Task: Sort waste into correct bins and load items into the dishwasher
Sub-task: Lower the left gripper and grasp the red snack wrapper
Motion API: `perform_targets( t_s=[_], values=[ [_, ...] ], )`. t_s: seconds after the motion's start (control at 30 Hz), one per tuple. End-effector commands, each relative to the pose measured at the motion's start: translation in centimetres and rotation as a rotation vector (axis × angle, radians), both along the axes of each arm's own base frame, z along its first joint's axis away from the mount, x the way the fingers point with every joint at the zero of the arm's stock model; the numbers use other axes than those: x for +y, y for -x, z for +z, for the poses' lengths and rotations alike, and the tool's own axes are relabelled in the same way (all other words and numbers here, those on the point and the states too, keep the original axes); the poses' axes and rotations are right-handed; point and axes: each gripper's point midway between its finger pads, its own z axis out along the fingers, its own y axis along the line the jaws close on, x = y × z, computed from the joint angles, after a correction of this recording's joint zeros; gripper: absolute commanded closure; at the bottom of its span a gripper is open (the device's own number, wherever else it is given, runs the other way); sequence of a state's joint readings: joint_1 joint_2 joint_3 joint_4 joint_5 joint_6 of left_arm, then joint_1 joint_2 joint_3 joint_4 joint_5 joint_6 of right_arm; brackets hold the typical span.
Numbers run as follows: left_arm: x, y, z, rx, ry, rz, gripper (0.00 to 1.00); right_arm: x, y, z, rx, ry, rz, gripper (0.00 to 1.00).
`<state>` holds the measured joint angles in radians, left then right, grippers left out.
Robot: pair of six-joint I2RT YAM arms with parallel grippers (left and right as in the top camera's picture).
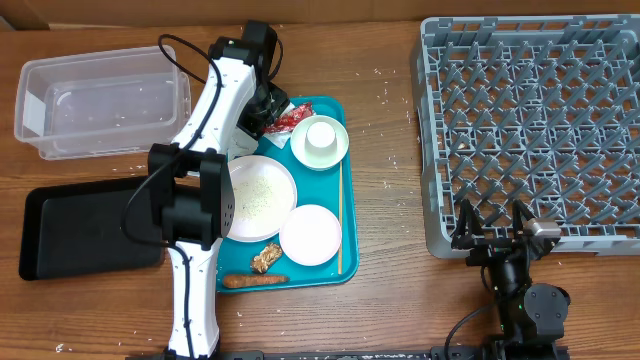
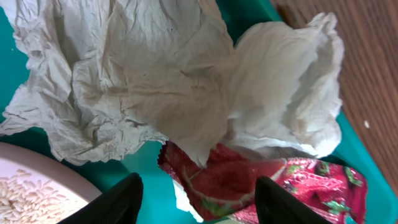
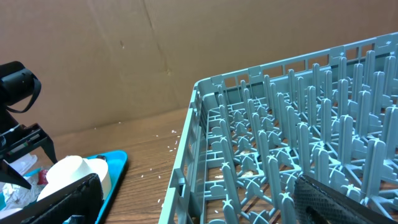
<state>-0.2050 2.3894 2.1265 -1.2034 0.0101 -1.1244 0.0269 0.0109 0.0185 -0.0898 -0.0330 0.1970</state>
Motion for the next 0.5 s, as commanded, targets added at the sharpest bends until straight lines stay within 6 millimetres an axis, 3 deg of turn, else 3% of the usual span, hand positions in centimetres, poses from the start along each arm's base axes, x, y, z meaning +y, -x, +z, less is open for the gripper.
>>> perform_targets(
  t_s=[0.0,0.13,0.27,0.47],
  values=[
    [0.41,0.22,-1.02,0.018,-0.024,0.015,0.42,-0.03,-0.02,-0.17,-0.004,0.007,-0.004,0.0],
    [0.63,0.28,-1.03,0.022,-0.025,0.019,0.49,-0.03,-0.02,-0.17,-0.004,0.007,-0.004,0.0],
    [0.68,0.29,-1.03,0.024,-0.021,0.021,0.71,-0.03,-0.02,-0.17,-0.004,0.007,-0.004,0.0],
    [-0.05,0.38,-0.94,0.03,0.021,0.017,0.81,-0.03,-0.02,-0.17,-0.004,0.007,-0.004,0.0]
  ],
)
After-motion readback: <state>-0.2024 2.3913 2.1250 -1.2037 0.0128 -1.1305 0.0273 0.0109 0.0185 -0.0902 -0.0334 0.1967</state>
